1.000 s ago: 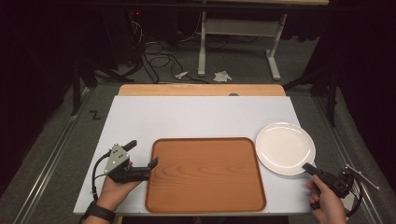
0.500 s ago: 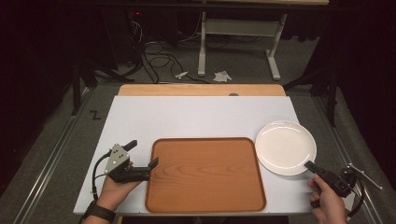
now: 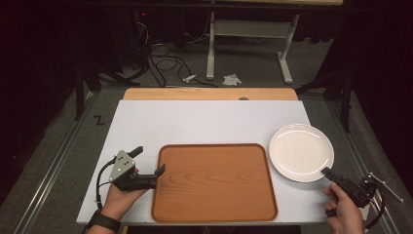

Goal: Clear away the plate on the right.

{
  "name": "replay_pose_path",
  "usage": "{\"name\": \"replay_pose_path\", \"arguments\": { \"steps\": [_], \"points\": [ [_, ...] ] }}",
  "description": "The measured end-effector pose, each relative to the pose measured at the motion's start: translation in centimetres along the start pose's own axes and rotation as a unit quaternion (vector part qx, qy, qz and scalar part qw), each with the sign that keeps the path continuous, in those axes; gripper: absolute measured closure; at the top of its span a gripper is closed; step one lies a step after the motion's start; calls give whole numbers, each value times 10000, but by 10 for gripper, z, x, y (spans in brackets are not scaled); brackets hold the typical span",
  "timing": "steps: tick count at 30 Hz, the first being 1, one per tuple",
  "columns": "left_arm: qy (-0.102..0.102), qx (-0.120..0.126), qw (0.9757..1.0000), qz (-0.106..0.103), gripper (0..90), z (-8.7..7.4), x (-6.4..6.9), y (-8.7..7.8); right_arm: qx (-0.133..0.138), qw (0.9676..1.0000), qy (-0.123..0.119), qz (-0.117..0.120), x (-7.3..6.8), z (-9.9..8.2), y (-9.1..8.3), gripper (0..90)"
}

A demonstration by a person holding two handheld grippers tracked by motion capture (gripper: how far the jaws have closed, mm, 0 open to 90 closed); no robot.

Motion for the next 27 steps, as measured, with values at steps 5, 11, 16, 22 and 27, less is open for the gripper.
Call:
{"name": "replay_pose_path", "arguments": {
  "steps": [5, 11, 16, 22, 27],
  "points": [
    [-4, 5, 10000, 3, 14, 0, 0, 0, 69, 9999, -104, 100, -6, 1, -2, 900],
    [7, 12, 10000, 5, 14, 0, 0, -1, 50, 9998, -120, 155, -11, 1, -1, 900],
    [11, 13, 10000, 17, 14, 1, -1, -1, 132, 9994, -144, 273, -14, 3, -4, 900],
    [19, 57, 10000, 43, 14, 1, -1, -2, 151, 9988, -153, 431, -22, 3, -5, 900],
    [92, 293, 9992, 248, 0, 4, -2, -5, 124, 9981, -217, 572, -28, 1, -4, 899]
  ]
}}
Point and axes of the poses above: each handheld gripper's, and its own axes: y roughly forward along the jaws, z roughly out of its top, x roughly to its right, the point moved 4 cm from there along y, roughly forward along the jaws, and after that the axes turned 12 degrees about -y, right-handed, at the moved point
